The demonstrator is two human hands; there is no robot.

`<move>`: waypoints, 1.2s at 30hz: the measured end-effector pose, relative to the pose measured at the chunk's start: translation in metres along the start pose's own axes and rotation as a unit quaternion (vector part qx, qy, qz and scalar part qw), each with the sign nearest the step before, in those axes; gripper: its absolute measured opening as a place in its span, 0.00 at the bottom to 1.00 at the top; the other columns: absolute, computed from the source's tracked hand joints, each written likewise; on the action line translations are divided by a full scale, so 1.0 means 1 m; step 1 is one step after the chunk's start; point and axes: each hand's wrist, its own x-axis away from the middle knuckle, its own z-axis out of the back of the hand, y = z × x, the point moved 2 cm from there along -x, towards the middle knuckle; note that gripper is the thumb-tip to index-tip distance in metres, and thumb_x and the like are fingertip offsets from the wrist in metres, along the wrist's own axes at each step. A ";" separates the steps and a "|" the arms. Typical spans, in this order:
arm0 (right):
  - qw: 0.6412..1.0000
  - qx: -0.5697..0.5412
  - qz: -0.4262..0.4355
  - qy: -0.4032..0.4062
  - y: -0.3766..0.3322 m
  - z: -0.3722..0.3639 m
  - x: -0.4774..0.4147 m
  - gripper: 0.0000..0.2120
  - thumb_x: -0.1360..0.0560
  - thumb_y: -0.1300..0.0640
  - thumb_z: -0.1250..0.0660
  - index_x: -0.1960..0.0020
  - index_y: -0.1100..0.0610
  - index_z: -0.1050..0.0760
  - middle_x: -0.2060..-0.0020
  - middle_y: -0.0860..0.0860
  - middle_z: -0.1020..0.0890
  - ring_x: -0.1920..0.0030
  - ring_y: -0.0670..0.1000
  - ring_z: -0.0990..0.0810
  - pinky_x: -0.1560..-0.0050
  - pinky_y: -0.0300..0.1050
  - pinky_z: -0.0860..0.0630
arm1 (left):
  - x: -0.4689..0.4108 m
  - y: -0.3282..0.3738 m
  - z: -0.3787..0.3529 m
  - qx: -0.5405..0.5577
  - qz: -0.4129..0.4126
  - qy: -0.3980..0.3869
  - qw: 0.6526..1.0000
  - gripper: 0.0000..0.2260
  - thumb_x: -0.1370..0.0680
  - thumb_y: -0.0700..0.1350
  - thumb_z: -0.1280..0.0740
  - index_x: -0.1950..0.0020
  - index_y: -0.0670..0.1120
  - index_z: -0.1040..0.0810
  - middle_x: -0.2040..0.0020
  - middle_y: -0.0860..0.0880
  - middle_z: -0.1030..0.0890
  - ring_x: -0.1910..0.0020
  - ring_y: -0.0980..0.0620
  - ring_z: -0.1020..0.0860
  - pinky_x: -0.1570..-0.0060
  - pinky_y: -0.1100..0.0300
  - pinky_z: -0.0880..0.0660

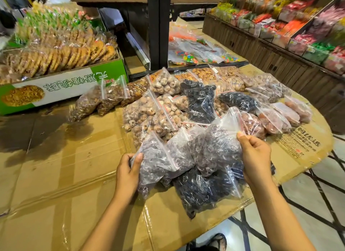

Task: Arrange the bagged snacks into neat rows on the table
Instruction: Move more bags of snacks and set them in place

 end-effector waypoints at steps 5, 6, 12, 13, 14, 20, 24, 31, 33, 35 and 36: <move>1.000 0.019 0.015 0.008 -0.002 -0.005 0.001 0.20 0.21 0.55 0.39 0.71 0.54 0.39 0.84 0.44 0.37 0.81 0.42 0.43 0.74 0.38 0.38 | -0.007 0.007 -0.008 -0.034 -0.010 -0.124 0.992 0.10 0.26 0.59 0.41 0.54 0.54 0.31 0.61 0.54 0.26 0.63 0.60 0.27 0.63 0.61 0.34; 1.000 0.020 0.013 0.010 -0.002 -0.006 0.000 0.20 0.22 0.55 0.38 0.71 0.54 0.39 0.84 0.44 0.37 0.81 0.42 0.43 0.70 0.39 0.34 | -0.010 0.004 -0.004 -0.039 -0.008 -0.149 0.988 0.11 0.27 0.60 0.40 0.52 0.55 0.30 0.58 0.54 0.24 0.61 0.63 0.26 0.61 0.62 0.32; 0.998 0.035 0.043 -0.004 -0.024 -0.022 0.007 0.17 0.22 0.56 0.37 0.67 0.63 0.31 0.78 0.48 0.35 0.77 0.45 0.38 0.56 0.39 0.27 | -0.021 0.003 0.010 -0.036 0.012 -0.138 0.990 0.40 0.36 0.74 0.37 0.33 0.50 0.32 0.34 0.50 0.27 0.35 0.53 0.28 0.35 0.52 0.32; 0.998 0.039 0.050 -0.009 -0.031 -0.025 0.008 0.17 0.22 0.55 0.37 0.64 0.67 0.29 0.75 0.51 0.33 0.74 0.48 0.35 0.58 0.41 0.27 | -0.020 0.013 0.010 -0.025 0.007 -0.119 0.993 0.42 0.37 0.75 0.37 0.31 0.50 0.33 0.33 0.50 0.28 0.34 0.52 0.29 0.34 0.53 0.33; 0.998 0.034 0.053 -0.013 -0.040 -0.029 0.009 0.17 0.23 0.55 0.37 0.61 0.69 0.28 0.72 0.55 0.31 0.71 0.51 0.33 0.58 0.44 0.26 | -0.019 0.025 0.011 -0.003 -0.001 -0.103 0.995 0.44 0.39 0.76 0.36 0.32 0.51 0.34 0.33 0.50 0.28 0.34 0.52 0.29 0.35 0.54 0.34; 0.977 -0.121 -0.026 -0.174 -0.065 -0.064 0.019 0.12 0.25 0.55 0.36 0.57 0.65 0.23 0.64 0.59 0.17 0.62 0.56 0.18 0.59 0.48 0.20 | 0.008 0.092 0.011 0.311 0.106 -0.186 0.926 0.47 0.51 0.74 0.28 0.37 0.53 0.28 0.41 0.49 0.20 0.44 0.50 0.20 0.46 0.58 0.22; 0.965 0.040 0.028 -0.259 -0.036 -0.098 0.037 0.14 0.24 0.54 0.35 0.68 0.56 0.23 0.77 0.52 0.28 0.69 0.63 0.22 0.64 0.46 0.20 | 0.017 0.087 0.019 0.378 0.212 -0.133 0.891 0.34 0.52 0.65 0.21 0.53 0.49 0.16 0.51 0.44 0.15 0.55 0.43 0.16 0.59 0.50 0.18; 0.880 0.312 0.221 -0.283 0.007 -0.124 0.049 0.20 0.22 0.51 0.38 0.72 0.54 0.34 0.78 0.50 0.32 0.76 0.50 0.34 0.72 0.49 0.35 | 0.022 0.032 0.066 0.216 0.236 -0.004 0.947 0.34 0.41 0.67 0.25 0.44 0.46 0.21 0.52 0.48 0.15 0.50 0.46 0.17 0.46 0.50 0.24; 0.844 0.364 0.256 -0.300 0.015 -0.131 0.053 0.19 0.22 0.52 0.38 0.70 0.56 0.32 0.76 0.52 0.30 0.70 0.54 0.28 0.67 0.48 0.34 | 0.019 0.014 0.071 0.116 0.267 -0.002 0.957 0.45 0.45 0.75 0.31 0.40 0.44 0.24 0.47 0.46 0.17 0.47 0.44 0.19 0.42 0.49 0.26; 0.813 0.393 0.297 -0.309 0.022 -0.137 0.056 0.14 0.24 0.54 0.36 0.67 0.57 0.31 0.72 0.50 0.29 0.60 0.55 0.28 0.62 0.46 0.33 | 0.020 -0.006 0.075 -0.084 0.261 -0.032 0.961 0.50 0.43 0.81 0.44 0.38 0.43 0.29 0.39 0.42 0.23 0.39 0.40 0.25 0.40 0.48 0.28; 0.806 0.399 0.310 -0.307 0.025 -0.138 0.057 0.13 0.25 0.55 0.34 0.65 0.57 0.31 0.71 0.49 0.29 0.58 0.54 0.30 0.61 0.48 0.33 | 0.023 -0.016 0.075 -0.176 0.235 -0.066 0.954 0.52 0.41 0.82 0.52 0.32 0.45 0.32 0.31 0.41 0.29 0.32 0.40 0.32 0.34 0.46 0.34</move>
